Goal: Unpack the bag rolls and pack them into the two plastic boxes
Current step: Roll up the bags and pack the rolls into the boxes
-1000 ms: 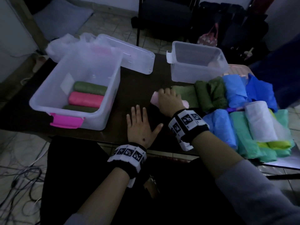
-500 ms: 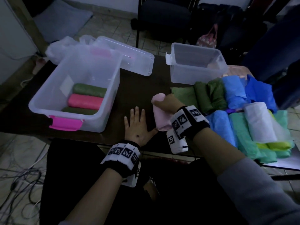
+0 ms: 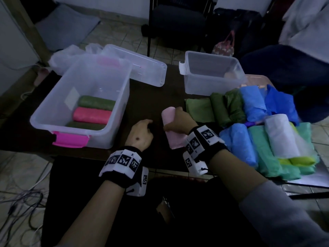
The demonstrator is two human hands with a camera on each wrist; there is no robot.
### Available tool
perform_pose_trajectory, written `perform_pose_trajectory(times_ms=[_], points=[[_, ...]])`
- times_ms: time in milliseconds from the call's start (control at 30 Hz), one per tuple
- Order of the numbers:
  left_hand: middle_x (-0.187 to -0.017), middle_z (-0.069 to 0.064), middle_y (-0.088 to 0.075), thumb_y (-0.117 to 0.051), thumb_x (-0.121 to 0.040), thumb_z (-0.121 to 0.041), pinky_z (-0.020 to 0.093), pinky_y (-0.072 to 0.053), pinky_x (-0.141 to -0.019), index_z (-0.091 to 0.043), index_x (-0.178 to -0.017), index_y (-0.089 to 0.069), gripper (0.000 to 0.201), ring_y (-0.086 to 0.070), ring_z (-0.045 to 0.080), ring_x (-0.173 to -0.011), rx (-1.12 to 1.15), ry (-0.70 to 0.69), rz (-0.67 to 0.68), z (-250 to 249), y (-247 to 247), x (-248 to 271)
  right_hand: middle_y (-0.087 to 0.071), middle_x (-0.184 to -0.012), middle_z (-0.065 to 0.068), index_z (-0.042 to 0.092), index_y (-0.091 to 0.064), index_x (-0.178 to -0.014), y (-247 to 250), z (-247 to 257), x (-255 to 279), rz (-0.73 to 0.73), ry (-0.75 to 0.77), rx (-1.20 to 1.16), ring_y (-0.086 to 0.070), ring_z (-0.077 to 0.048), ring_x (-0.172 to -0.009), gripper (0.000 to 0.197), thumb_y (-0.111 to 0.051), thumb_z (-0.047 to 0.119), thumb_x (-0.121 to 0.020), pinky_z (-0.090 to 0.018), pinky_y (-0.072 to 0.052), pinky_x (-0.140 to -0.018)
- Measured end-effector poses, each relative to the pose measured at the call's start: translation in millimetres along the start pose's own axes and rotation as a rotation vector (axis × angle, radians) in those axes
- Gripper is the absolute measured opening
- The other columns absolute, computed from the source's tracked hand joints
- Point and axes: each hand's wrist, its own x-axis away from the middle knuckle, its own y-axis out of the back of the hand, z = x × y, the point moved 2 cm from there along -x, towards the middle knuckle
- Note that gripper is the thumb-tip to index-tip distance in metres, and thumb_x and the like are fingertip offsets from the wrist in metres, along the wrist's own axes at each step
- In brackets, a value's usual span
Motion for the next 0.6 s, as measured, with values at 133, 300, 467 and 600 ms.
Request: perform_pose_trajectory(times_ms=[133, 300, 467, 600], points=[[-0.145, 0.006, -0.041, -0.037, -0.094, -0.004, 0.03, -0.031, -0.108, -0.019, -0.14, -0.041, 0.048, -0.04, 0.021, -0.132, 0.001, -0.022, -0.003, 3, 3, 0, -0.04, -0.14, -0.015, 0.016, -0.02, -0.145, 14, 9, -1, -0.073, 0.104, -0.372, -0.043, -0.032, -0.127, 0.091, -0.075, 0.011, -0.073, -0.042, -0.042, -0.102], [-0.128, 0.01, -0.056, -0.041, -0.096, -0.027, 0.037, -0.043, -0.098, -0.015, -0.127, -0.052, 0.035, -0.054, 0.027, -0.115, 0.051, -0.003, -0.078, 5, 7, -1, -0.049, -0.125, -0.015, 0.013, -0.04, -0.121, 32, 4, 0, -0.055, 0.203, -1.125, -0.053, -0.029, -0.113, 0.064, -0.069, -0.013, -0.07, -0.043, -0.054, -0.086], [-0.14, 0.003, -0.048, -0.041, -0.09, 0.003, 0.037, -0.039, -0.106, -0.02, -0.138, -0.043, 0.053, -0.048, 0.02, -0.126, 0.069, 0.059, -0.074, 9, 6, -7, -0.058, -0.116, -0.013, 0.004, -0.048, -0.123, 19, -31, -12, -0.063, 0.002, -0.889, -0.058, -0.026, -0.108, 0.059, -0.076, 0.004, -0.071, -0.045, -0.05, -0.092], [-0.138, 0.002, -0.05, -0.039, -0.091, 0.004, 0.03, -0.036, -0.105, -0.016, -0.136, -0.045, 0.05, -0.047, 0.017, -0.125, 0.067, 0.065, -0.104, 6, 7, -14, -0.047, -0.133, -0.024, 0.003, -0.045, -0.13, 25, -50, -13, -0.185, -0.49, 0.049, -0.045, -0.037, -0.124, 0.082, -0.078, 0.045, -0.069, -0.046, -0.036, -0.106]])
